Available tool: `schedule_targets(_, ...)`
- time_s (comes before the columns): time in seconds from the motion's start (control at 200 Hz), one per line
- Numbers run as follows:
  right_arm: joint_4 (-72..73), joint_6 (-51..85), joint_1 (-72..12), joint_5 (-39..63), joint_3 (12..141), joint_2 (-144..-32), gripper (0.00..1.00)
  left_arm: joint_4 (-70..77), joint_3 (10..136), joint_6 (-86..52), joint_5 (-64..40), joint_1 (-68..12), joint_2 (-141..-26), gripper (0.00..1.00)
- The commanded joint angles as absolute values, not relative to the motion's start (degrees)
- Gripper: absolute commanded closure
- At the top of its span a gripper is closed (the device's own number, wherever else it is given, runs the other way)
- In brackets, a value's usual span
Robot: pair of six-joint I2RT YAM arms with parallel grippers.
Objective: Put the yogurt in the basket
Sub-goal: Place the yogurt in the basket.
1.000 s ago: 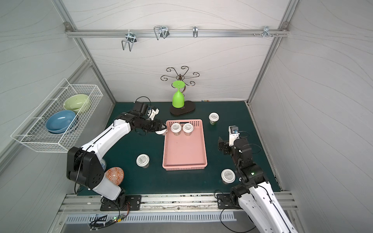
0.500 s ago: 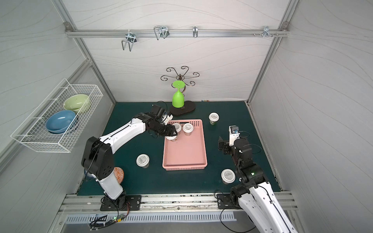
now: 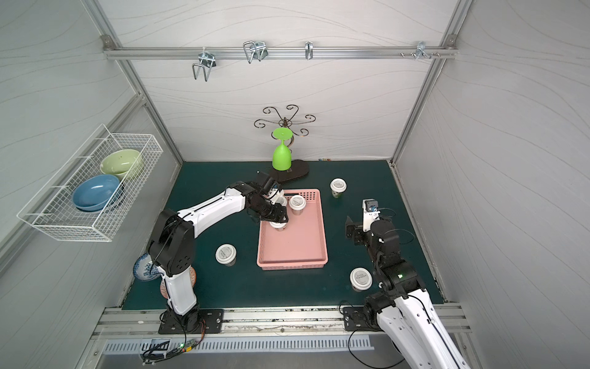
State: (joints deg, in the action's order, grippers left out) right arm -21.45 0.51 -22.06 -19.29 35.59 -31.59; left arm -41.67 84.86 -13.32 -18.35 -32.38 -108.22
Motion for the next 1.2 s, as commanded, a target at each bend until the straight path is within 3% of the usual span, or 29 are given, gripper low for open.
schedule_targets(0.0, -20.32, 0.33, -22.36, -19.28, 35.30, -31.34, 0.01, -41.62, 86.85, -12.10, -16.35, -32.82, -109.84, 0.25)
schedule_targets(0.285, -20.48, 0.30, -22.42, -19.40, 35.18, -30.60, 0.01, -41.35, 85.94, -11.90, -15.12, -33.33, -112.21, 0.23)
schedule_targets(0.39, -20.48, 0.14, -22.46, -20.49, 35.01, -30.40, 0.01, -41.67, 86.08, -12.19, -14.95, -33.57, -112.37, 0.17)
schedule_targets(0.966, -20.35, 0.22, -22.54, -20.12, 35.02, -31.86, 0.01, -41.92, 84.31, -10.05, -11.17, -33.67, -102.10, 0.01)
schedule_targets(1.196, -20.48, 0.26, -22.50, -20.53, 35.06, -32.29, 0.01, -39.77, 79.84, -8.27, -9.47, -33.58, -96.24, 0.01)
